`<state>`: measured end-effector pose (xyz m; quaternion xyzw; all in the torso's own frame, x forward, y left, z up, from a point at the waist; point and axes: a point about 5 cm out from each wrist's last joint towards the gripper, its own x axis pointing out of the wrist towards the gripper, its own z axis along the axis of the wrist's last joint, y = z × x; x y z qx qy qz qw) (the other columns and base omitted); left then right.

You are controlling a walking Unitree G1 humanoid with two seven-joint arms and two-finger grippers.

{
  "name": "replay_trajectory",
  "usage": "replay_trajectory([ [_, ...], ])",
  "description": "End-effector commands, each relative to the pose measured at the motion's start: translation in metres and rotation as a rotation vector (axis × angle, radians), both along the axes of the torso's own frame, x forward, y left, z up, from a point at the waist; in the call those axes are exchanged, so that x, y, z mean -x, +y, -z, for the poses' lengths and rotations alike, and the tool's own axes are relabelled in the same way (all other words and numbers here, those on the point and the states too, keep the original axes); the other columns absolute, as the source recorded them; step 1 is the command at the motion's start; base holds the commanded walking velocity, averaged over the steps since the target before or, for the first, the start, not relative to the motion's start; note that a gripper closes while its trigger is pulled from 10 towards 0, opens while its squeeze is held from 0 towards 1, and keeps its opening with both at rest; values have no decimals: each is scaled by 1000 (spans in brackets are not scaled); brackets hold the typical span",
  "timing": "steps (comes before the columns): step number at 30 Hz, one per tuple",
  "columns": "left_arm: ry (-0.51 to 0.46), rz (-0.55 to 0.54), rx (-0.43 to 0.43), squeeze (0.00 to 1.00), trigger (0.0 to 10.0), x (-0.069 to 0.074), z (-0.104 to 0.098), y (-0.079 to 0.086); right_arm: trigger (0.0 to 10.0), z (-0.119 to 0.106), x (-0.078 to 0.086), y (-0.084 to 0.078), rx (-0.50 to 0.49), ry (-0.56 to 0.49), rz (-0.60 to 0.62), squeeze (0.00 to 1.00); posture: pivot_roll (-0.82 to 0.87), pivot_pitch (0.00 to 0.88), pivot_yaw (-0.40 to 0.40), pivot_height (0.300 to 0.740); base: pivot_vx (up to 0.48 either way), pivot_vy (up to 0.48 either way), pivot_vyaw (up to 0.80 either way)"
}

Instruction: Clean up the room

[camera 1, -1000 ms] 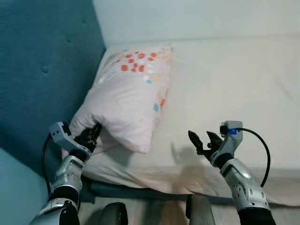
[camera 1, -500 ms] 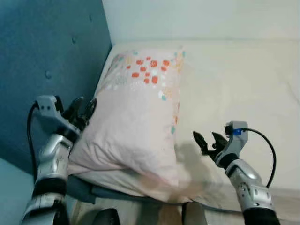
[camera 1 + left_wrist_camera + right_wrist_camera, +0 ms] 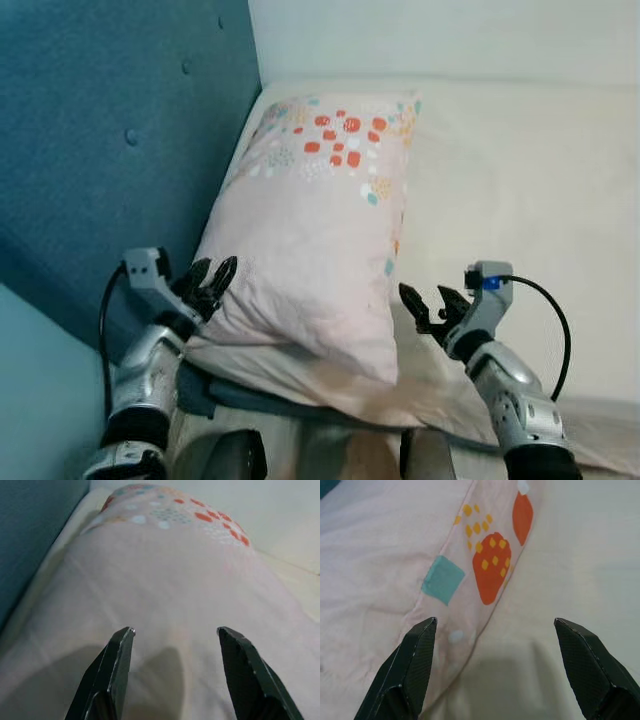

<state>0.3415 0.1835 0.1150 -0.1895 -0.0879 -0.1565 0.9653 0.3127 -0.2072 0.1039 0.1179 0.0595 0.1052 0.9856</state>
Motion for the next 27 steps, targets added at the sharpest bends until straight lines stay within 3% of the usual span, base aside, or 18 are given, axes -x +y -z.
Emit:
replay_trajectory([
  [1,7,-1,-8,0,10000,-4,-1,-7,10000,4,4,1,-10,8,7,0,-83,195,60,520,0,0,0],
  [5,19,-4,-60,0,10000,-9,-3,-15,10000,3,5,1,-12,3,9,0,-90,201,63,520,0,0,0],
  [8,67,-48,-155,0,10000,-13,2,-20,10000,2,6,2,-13,-2,9,0,-102,198,70,520,0,0,0],
  [9,93,-74,-229,0,10000,-15,4,-23,10000,1,7,2,-14,-5,10,0,-105,203,73,520,0,0,0],
  [11,93,-74,-229,0,10000,-15,4,-23,10000,1,7,2,-14,-5,10,0,-105,203,73,520,0,0,0],
  [12,108,-101,-305,0,10000,-18,6,-25,10000,1,8,2,-16,-9,13,0,-106,207,77,520,0,0,0],
  [13,108,-101,-305,0,10000,-18,6,-25,10000,1,8,2,-16,-9,13,0,-106,207,77,520,0,0,0],
  [15,125,-158,-453,0,10000,-24,4,-28,10000,-1,11,1,-20,-19,22,0,-108,222,88,520,0,0,0],
  [21,138,-199,-532,0,10000,-29,1,-30,10000,-3,14,1,-25,-26,27,0,-113,231,92,520,0,0,0],
  [24,184,-192,-578,0,10000,-27,11,-37,10000,-5,16,2,-22,-32,27,0,-117,238,96,520,0,0,0],
  [27,226,-165,-571,0,10000,-24,20,-40,10000,-6,17,2,-21,-35,30,0,-115,241,97,520,0,0,0],
])
